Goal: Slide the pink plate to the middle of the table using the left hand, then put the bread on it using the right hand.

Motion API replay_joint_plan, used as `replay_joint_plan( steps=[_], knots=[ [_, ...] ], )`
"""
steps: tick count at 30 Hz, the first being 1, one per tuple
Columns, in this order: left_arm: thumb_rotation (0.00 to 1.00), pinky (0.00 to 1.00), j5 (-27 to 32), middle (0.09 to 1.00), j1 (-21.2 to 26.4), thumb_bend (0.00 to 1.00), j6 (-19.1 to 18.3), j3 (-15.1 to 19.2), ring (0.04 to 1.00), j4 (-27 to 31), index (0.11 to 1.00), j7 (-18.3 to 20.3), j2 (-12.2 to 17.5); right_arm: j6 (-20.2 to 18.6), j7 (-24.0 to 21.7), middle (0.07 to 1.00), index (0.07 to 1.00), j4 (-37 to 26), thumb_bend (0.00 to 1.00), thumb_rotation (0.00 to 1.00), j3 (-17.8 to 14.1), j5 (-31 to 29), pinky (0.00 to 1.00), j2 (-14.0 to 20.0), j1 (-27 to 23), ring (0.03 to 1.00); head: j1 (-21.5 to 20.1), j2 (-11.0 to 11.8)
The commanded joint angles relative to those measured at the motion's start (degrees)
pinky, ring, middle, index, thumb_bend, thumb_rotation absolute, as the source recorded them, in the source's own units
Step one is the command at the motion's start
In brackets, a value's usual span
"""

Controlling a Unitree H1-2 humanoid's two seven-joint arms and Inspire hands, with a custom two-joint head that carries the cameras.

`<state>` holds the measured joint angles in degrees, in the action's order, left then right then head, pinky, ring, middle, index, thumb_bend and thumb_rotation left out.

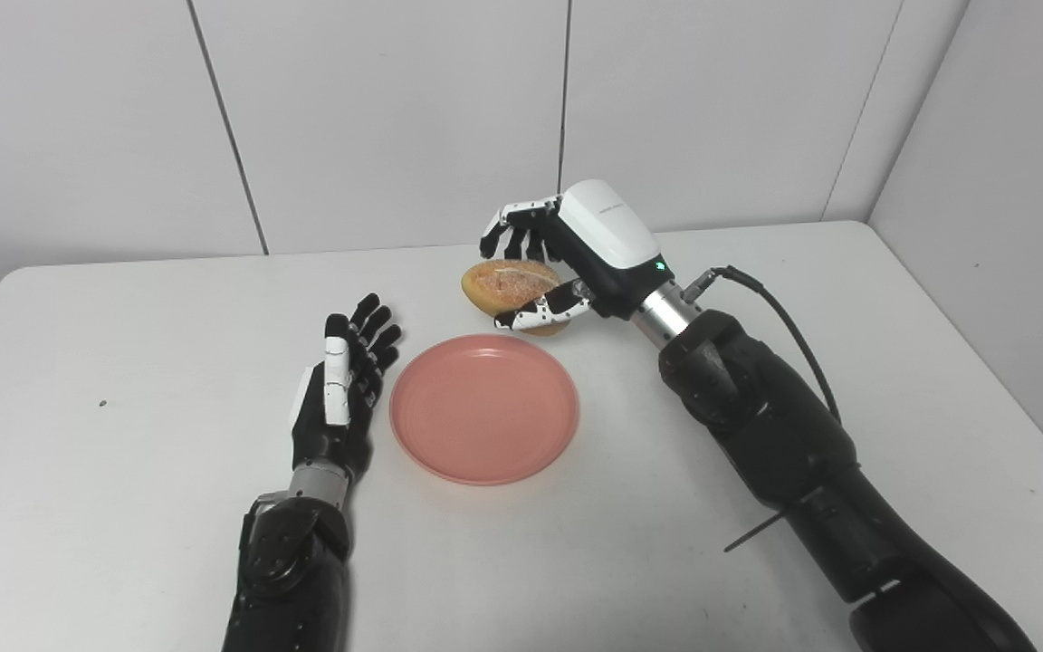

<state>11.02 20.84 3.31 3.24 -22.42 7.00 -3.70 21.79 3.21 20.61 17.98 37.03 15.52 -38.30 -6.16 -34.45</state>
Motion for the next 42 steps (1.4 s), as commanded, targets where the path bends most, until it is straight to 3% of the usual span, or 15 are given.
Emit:
replay_joint_plan(
  steps=[1, 8, 16, 19, 20, 25, 26, 28, 30, 40, 42],
  knots=[
    [1.0, 0.95, -0.7, 0.933, -0.1, 0.79, 0.5, -0.8, 0.92, -0.7, 0.892, -0.5, -1.1, 2.2, 0.5, 0.466, 0.482, -0.3, 0.52, 0.0, -0.2, -1.3, 0.19, -0.4, -1.8, 0.234, 0.1, 0.0],
    [1.0, 0.95, -1.3, 0.929, 0.0, 0.79, 1.3, -1.2, 0.922, -1.5, 0.89, -0.8, -1.7, 3.4, 0.7, 0.469, 0.48, 1.2, 0.52, 0.0, 0.9, -0.5, 0.18, -1.2, -1.4, 0.216, 3.0, 0.4],
    [0.99, 0.94, -1.2, 0.917, 0.4, 0.78, 2.2, -1.4, 0.915, -2.3, 0.882, -1.4, -2.6, 5.0, 1.6, 0.469, 0.48, 2.9, 0.52, 0.0, 3.2, 0.4, 0.29, -0.9, -1.3, 0.284, 5.4, 0.4],
    [1.0, 0.96, -1.7, 0.921, 0.4, 0.77, 2.0, -1.8, 0.915, -2.2, 0.887, -1.8, -2.8, 4.4, 1.1, 0.404, 0.499, 3.0, 0.52, 0.0, 3.5, 1.2, 0.34, -1.1, -0.8, 0.318, 6.1, 0.3],
    [1.0, 0.96, -1.7, 0.919, 0.4, 0.77, 2.0, -1.9, 0.914, -2.2, 0.887, -1.9, -2.9, 4.5, 1.2, 0.424, 0.493, 3.2, 0.52, 0.0, 3.7, 1.4, 0.35, -1.1, -0.8, 0.316, 6.1, 0.3],
    [1.0, 0.95, -1.4, 0.912, 0.6, 0.75, 2.2, -1.8, 0.913, -2.3, 0.885, -2.0, -3.2, 5.1, 1.5, 0.468, 0.48, 4.8, 0.52, 0.0, 5.2, 1.2, 0.31, -0.9, -1.1, 0.302, 6.5, 0.2],
    [1.0, 0.95, -1.4, 0.909, 0.6, 0.75, 2.3, -1.8, 0.912, -2.3, 0.884, -2.1, -3.2, 5.1, 1.4, 0.414, 0.493, 5.0, 0.52, 0.0, 5.5, 1.0, 0.31, -0.9, -1.2, 0.312, 6.5, 0.2],
    [1.0, 0.94, -1.4, 0.908, 0.7, 0.75, 2.4, -1.7, 0.911, -2.4, 0.883, -2.3, -3.3, 5.1, 0.6, 0.395, 0.497, 5.4, 0.52, 0.0, 5.9, 0.8, 0.3, -1.0, -1.2, 0.317, 6.7, 0.2],
    [1.0, 0.94, -1.4, 0.907, 0.8, 0.75, 2.8, -1.6, 0.907, -2.7, 0.884, -2.4, -3.3, 5.1, 0.7, 0.449, 0.485, 6.0, 0.52, 0.0, 6.5, 0.6, 0.29, -1.0, -1.4, 0.302, 6.7, 0.2],
    [1.0, 0.94, -1.5, 0.915, 0.9, 0.75, 3.7, -1.5, 0.912, -3.0, 0.887, -2.6, -3.4, 5.1, 2.0, 0.471, 0.481, 8.1, 0.52, 0.0, 9.7, 1.1, 0.28, -1.2, -2.1, 0.303, 6.6, 0.2],
    [1.0, 0.95, -1.6, 0.921, 0.8, 0.76, 3.8, -1.5, 0.919, -2.9, 0.89, -2.7, -3.4, 5.1, 1.6, 0.405, 0.502, 8.4, 0.52, 0.0, 9.7, 1.4, 0.29, -1.3, -2.1, 0.322, 6.6, 0.1]
  ],
)
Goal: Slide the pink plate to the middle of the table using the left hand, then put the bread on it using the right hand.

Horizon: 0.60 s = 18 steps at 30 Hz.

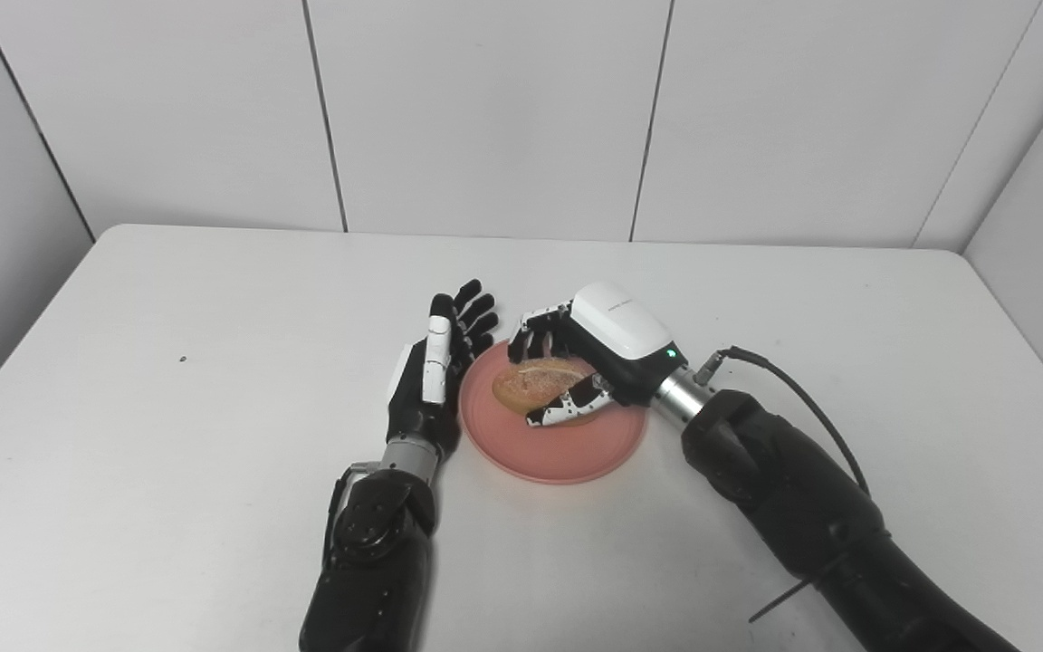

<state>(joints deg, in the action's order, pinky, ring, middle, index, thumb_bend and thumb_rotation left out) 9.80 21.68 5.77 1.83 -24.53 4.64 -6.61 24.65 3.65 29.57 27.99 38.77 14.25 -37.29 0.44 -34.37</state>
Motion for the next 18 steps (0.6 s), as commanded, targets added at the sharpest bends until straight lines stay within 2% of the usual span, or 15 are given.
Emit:
replay_joint_plan(
  steps=[1, 6, 10, 11, 15, 16, 17, 18],
  knots=[
    [1.0, 0.95, -0.4, 0.921, 0.0, 0.76, 1.5, -0.1, 0.921, -0.9, 0.89, -0.4, -0.5, 2.2, 1.1, 0.398, 0.505, -0.3, 0.51, 0.0, -0.2, -0.2, 0.29, -0.1, -3.1, 0.325, 0.0, 0.0],
    [1.0, 0.97, -0.5, 0.917, -0.1, 0.77, 1.4, 0.1, 0.92, -0.7, 0.881, -1.0, -0.6, 2.2, 1.3, 0.399, 0.508, 1.1, 0.51, 0.0, 0.5, -0.1, 0.3, -0.3, -3.2, 0.342, -0.1, -0.1],
    [1.0, 0.99, -0.6, 0.919, -0.1, 0.78, 1.2, 0.0, 0.928, -0.5, 0.881, -1.4, -0.5, 2.2, 3.9, 0.406, 0.516, 2.3, 0.51, 0.0, 2.7, 0.9, 0.34, 0.3, -3.6, 0.364, -0.2, -0.1],
    [1.0, 0.99, -0.6, 0.919, -0.1, 0.78, 1.1, 0.0, 0.93, -0.4, 0.882, -1.5, -0.5, 2.2, 4.4, 0.441, 0.513, 2.4, 0.52, 0.0, 3.0, 1.0, 0.4, 0.5, -3.6, 0.446, -0.2, -0.1],
    [1.0, 1.0, 0.1, 0.924, -0.1, 0.78, 1.2, 0.1, 0.936, -0.4, 0.885, -1.1, -0.5, 2.2, 5.6, 0.483, 0.513, 2.3, 0.51, 0.0, 4.3, 0.7, 0.53, 1.2, -3.5, 0.58, -0.2, -0.1],
    [1.0, 1.0, 0.1, 0.926, -0.1, 0.77, 1.2, 0.1, 0.937, -0.4, 0.886, -1.0, -0.4, 2.3, 5.6, 0.625, 0.504, 2.0, 0.5, 0.1, 4.3, 0.8, 0.58, 1.3, -3.4, 0.638, -0.3, -0.2],
    [1.0, 1.0, 0.2, 0.929, 0.0, 0.77, 1.3, 0.1, 0.938, -0.5, 0.888, -0.9, -0.4, 2.2, 5.2, 0.69, 0.501, 1.7, 0.5, 0.13, 4.0, 0.8, 0.61, 1.3, -3.2, 0.68, -0.3, -0.2],
    [1.0, 1.0, 0.3, 0.931, 0.0, 0.77, 1.3, 0.1, 0.938, -0.5, 0.889, -0.9, -0.4, 2.1, 4.6, 0.712, 0.501, 1.3, 0.5, 0.14, 3.5, 0.9, 0.63, 1.3, -3.0, 0.697, -0.3, -0.2]
  ],
)
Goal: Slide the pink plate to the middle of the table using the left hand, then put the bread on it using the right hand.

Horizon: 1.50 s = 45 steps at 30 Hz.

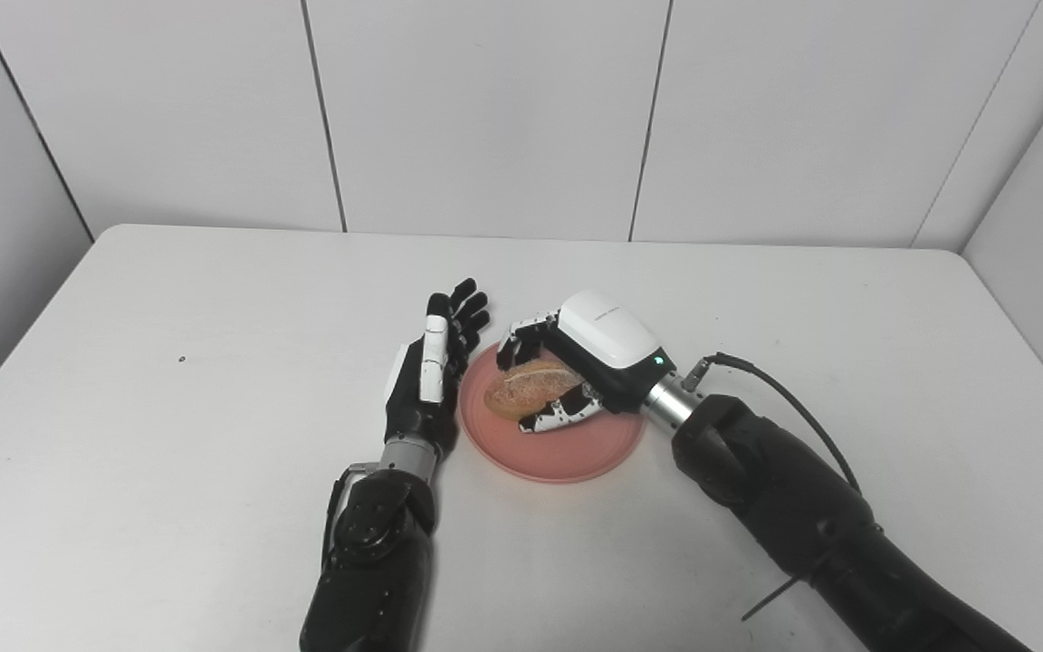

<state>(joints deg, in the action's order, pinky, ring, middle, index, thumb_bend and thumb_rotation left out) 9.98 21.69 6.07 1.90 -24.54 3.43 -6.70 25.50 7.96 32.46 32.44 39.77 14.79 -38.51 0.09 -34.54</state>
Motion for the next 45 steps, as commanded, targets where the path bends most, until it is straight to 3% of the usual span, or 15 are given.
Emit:
replay_joint_plan(
  steps=[1, 3, 5, 12, 16, 20, 25, 30, 33, 45],
  knots=[
    [1.0, 1.0, 0.1, 0.936, 0.0, 0.77, 1.0, 0.1, 0.94, -0.5, 0.891, 0.3, -0.3, 1.2, -0.1, 0.75, 0.642, -1.9, 0.49, 0.27, -1.3, 0.0, 0.66, 0.7, -1.6, 0.732, 0.1, 0.0],
    [1.0, 1.0, -0.1, 0.944, 0.0, 0.77, 0.8, 0.0, 0.939, -0.4, 0.899, 0.1, -0.3, 0.9, -1.0, 0.812, 0.778, -2.9, 0.52, 0.41, -1.9, 0.0, 0.75, 0.8, -1.2, 0.801, 0.1, -0.1],
    [1.0, 1.0, -0.1, 0.955, 0.0, 0.77, 0.6, 0.0, 0.94, -0.3, 0.914, 0.1, -0.2, 0.6, -2.1, 0.858, 0.831, -3.8, 0.56, 0.51, -2.4, -0.1, 0.85, 0.9, -0.9, 0.855, 0.1, 0.0],
    [1.0, 1.0, -0.3, 0.952, 0.0, 0.77, 0.7, -0.3, 0.937, -0.4, 0.93, 0.3, 0.1, 0.7, -5.3, 0.921, 0.898, -5.0, 0.54, 0.75, -3.9, 0.0, 0.98, 1.2, -0.2, 0.916, 0.1, 0.0],
    [1.0, 1.0, 0.3, 0.935, -0.1, 0.76, 0.2, 0.0, 0.936, -0.2, 0.909, 0.4, 0.0, 0.4, -5.1, 0.947, 0.927, -6.2, 0.55, 0.78, -5.4, -0.1, 0.99, 0.8, 0.8, 0.943, 0.1, 0.0],
    [1.0, 1.0, 0.3, 0.915, -0.2, 0.76, 0.1, 0.1, 0.934, 0.0, 0.887, 0.3, 0.1, -0.4, -3.7, 0.958, 0.959, -8.1, 0.6, 0.87, -7.9, -0.6, 1.0, -0.2, 2.6, 0.944, -0.2, 0.0],
    [1.0, 1.0, -0.3, 0.906, -0.3, 0.77, -0.1, 0.1, 0.931, 0.2, 0.88, -0.2, 0.3, -3.4, -4.1, 0.948, 0.952, -11.3, 0.55, 0.77, -13.4, -5.6, 0.99, -2.9, 5.9, 0.931, -0.2, 0.1],
    [1.0, 1.0, -0.7, 0.917, -0.1, 0.8, 0.0, 0.1, 0.931, -0.1, 0.882, -0.3, 0.6, -6.1, -4.4, 0.977, 0.976, -13.2, 0.54, 0.85, -18.4, -11.6, 0.98, -5.5, 8.5, 0.959, -0.3, 0.2],
    [1.0, 1.0, -1.0, 0.925, 0.0, 0.81, 0.0, 0.0, 0.931, 0.0, 0.89, -0.3, 0.9, -6.1, -4.6, 0.981, 0.974, -13.6, 0.56, 0.91, -21.1, -16.3, 0.89, -6.9, 10.0, 0.952, -0.3, 0.3],
    [1.0, 1.0, -0.6, 0.9, 0.1, 0.8, -0.3, 0.6, 0.917, 1.0, 0.864, -0.3, 1.7, -8.3, -4.6, 0.989, 0.978, -13.8, 0.58, 1.0, -25.0, -22.2, 0.92, -9.2, 12.8, 0.967, -0.5, 0.3]
  ],
)
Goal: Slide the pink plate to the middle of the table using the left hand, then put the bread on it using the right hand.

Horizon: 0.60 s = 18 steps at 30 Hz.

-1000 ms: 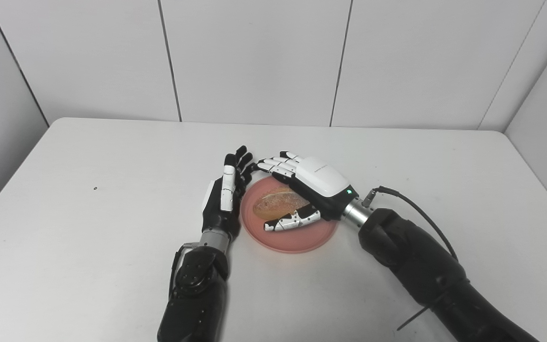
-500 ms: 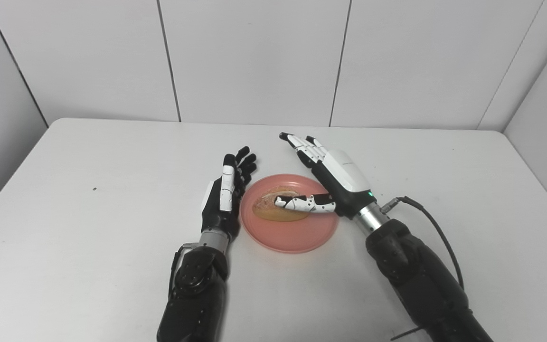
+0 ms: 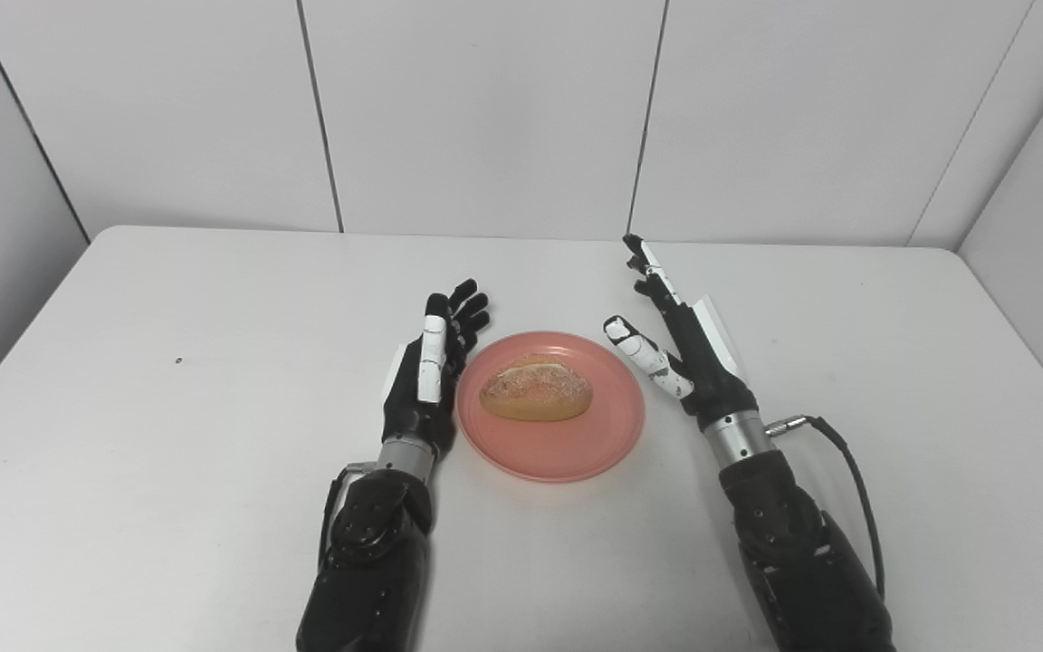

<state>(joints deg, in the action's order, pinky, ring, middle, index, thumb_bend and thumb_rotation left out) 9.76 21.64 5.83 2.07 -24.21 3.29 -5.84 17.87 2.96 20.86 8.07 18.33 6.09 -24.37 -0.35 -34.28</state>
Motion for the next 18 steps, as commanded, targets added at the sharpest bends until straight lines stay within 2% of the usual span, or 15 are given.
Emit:
replay_joint_plan(
  steps=[1, 5, 11, 14, 18],
  knots=[
    [1.0, 1.0, -0.4, 0.901, 0.2, 0.8, -0.1, 0.4, 0.917, 0.7, 0.864, -0.1, 1.0, -1.0, 0.4, 0.989, 0.978, -2.4, 0.58, 1.0, -0.7, -0.8, 0.92, -0.6, -1.2, 0.967, 0.0, 0.0],
    [1.0, 1.0, -0.5, 0.905, 0.2, 0.79, 0.0, 0.2, 0.922, 0.9, 0.864, 0.1, 1.5, -1.4, 0.1, 0.991, 0.978, -1.9, 0.57, 1.0, -1.6, -3.3, 0.94, -1.4, -0.8, 0.976, -0.4, -0.1],
    [1.0, 0.99, -0.3, 0.914, 0.2, 0.78, 0.2, -0.1, 0.926, 1.4, 0.878, 0.7, 2.2, -4.6, -0.9, 0.986, 0.986, -3.0, 0.62, 0.98, -3.3, -7.6, 0.94, -3.0, 0.2, 0.959, -0.6, -0.6],
    [1.0, 1.0, -1.0, 0.929, -0.1, 0.77, 0.0, -0.5, 0.933, 2.0, 0.911, 0.6, 2.7, -6.3, -1.3, 0.988, 0.989, -4.0, 0.63, 0.98, -3.6, -8.4, 0.96, -3.2, 0.8, 0.96, -0.6, -0.6],
    [1.0, 1.0, -1.7, 0.963, -0.8, 0.8, 0.5, -1.0, 0.972, 3.0, 0.965, 0.7, 3.2, -6.3, -1.8, 0.994, 0.996, -3.8, 0.6, 0.99, -4.1, -10.7, 0.98, -3.7, 1.4, 0.968, -0.7, -0.6]
  ],
)
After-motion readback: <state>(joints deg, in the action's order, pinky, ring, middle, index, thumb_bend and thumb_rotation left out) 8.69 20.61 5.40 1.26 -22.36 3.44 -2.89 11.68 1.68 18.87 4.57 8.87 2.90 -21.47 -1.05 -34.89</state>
